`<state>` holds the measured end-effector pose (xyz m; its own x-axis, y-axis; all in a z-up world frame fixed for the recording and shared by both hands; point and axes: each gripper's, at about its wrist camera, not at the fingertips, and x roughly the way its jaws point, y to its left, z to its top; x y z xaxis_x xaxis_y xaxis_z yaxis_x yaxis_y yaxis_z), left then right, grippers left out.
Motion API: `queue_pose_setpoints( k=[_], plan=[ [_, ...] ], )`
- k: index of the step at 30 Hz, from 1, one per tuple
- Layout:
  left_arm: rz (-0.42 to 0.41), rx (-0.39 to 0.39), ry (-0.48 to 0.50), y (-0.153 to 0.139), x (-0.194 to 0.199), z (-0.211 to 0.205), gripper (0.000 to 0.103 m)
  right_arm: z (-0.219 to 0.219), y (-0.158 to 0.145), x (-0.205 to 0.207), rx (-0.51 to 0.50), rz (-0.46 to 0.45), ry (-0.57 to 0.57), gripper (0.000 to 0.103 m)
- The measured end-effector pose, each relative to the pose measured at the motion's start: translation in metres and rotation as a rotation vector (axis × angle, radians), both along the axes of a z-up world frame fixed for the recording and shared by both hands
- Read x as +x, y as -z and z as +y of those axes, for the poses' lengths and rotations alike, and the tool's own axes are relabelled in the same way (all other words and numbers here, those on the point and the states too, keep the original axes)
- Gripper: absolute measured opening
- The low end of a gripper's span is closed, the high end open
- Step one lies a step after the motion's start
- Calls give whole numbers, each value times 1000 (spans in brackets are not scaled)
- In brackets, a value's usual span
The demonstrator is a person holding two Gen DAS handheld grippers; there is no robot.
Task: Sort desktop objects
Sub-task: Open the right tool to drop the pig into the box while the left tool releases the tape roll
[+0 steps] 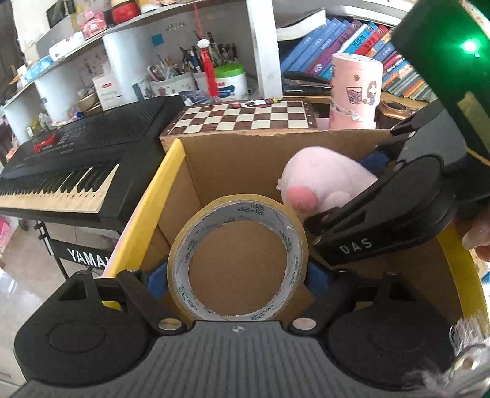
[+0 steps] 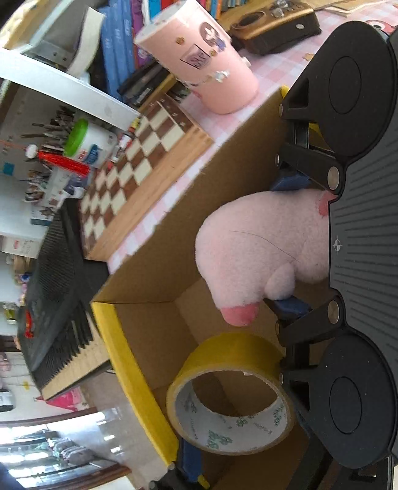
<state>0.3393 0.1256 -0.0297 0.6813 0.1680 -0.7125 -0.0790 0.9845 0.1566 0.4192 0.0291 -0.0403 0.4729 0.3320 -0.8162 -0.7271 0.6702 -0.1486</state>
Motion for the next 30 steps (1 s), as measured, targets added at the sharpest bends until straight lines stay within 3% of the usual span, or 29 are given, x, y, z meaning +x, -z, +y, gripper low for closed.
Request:
queue_pose_setpoints(
  k=[4,6,9,19,25,30],
  plan=[
    [-39,-7,-17,-4,-5,3,88,-3,-6,-1,40,-40,22,72],
    [-96,1,-22,-11,-12,4,100,-8,-14,-7,72,-92,39,82],
    [-193,-5,-11,-29,-25,5,100,-17,-30,-18,128,-166,54,87],
    [-360,-43,8,-78,-81,6,100,-54,-82,-55,281,-211,194,87],
    [-403,-56,15,-101,-115,10,100,-66,-115,-105,349,-279,198,86],
    [-459,-91,11,-119,-154,14,101,-83,-139,-155,407,-358,281,86]
  ],
)
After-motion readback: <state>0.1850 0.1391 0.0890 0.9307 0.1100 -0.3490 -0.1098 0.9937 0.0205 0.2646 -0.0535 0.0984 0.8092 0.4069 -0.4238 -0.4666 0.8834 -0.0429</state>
